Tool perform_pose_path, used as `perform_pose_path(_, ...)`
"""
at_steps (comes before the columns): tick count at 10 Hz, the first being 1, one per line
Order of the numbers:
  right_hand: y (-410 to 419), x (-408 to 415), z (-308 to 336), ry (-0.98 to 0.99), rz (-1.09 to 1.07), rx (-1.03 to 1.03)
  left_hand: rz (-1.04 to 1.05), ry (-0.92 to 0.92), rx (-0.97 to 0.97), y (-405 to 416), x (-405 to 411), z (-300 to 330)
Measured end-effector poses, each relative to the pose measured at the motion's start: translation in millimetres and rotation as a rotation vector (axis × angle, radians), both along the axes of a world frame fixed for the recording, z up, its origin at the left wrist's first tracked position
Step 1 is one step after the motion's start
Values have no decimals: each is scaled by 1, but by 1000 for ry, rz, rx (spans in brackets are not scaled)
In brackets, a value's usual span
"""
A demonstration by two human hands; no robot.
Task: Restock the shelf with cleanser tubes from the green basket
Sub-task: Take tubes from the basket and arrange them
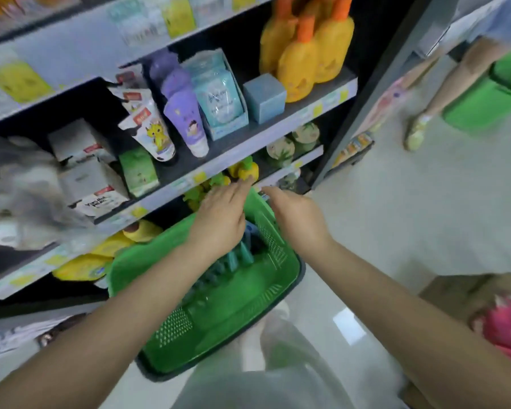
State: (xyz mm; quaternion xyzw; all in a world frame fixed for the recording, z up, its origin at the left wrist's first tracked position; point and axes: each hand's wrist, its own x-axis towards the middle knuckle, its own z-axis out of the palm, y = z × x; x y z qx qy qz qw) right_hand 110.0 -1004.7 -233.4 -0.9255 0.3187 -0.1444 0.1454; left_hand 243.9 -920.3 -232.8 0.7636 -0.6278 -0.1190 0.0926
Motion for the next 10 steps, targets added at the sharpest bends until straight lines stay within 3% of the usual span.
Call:
perform_pose_path(2, -9, -22, -56, 87, -35, 130, 197, 140, 317, -8, -7, -76)
perform_pose_path(6, -2, -43, -127, -20, -1, -7, 604, 481, 660, -52, -32, -226)
perform_pose_path(9, -6, -44, -146, -50, 7, 44, 764, 730, 717, -51, -35, -328)
perform_pose_path(10, -6, -42, -147, -51, 2, 72, 771, 671, 730, -55, -47, -309)
